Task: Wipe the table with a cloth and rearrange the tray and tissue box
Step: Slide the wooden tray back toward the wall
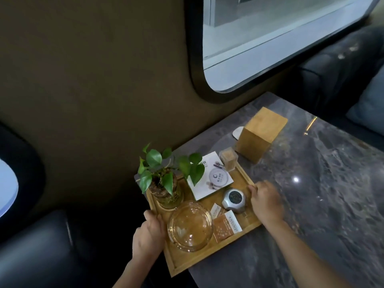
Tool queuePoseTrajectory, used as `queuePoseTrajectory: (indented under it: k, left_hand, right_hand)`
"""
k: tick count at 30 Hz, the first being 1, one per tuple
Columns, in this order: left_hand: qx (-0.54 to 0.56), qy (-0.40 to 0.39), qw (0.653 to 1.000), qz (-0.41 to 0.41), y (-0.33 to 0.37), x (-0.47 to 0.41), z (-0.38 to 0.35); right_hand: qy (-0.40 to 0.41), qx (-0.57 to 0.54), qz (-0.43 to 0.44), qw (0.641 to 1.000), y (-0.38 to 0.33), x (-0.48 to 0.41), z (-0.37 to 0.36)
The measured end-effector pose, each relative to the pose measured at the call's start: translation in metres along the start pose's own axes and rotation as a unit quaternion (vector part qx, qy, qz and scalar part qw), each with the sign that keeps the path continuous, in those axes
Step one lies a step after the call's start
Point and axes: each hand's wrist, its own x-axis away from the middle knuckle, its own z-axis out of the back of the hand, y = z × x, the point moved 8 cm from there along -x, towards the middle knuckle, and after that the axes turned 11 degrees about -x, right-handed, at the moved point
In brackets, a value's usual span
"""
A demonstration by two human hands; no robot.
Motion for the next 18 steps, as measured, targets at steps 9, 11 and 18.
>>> queuePoseTrajectory:
  k: [9, 11, 18]
  left_hand:
    - [0.030, 0.034, 0.999, -0.016, 0.000, -0.051, 0.007]
    - [0.046, 0.045, 0.998, -0.013, 0.000, -0.057, 0.008]
    - [0.038, 0.035, 0.998, 0.026, 0.000, -0.059, 0.004]
  right_hand:
    - [-0.014, 0.024, 0.019, 0.999, -0.030, -0.053, -0.031]
    - [-0.018, 0.019, 0.016, 1.000, -0.030, -0.060, -0.037]
    - [-0.033, 0.024, 0.027, 0.999, -0.030, -0.068, -0.041]
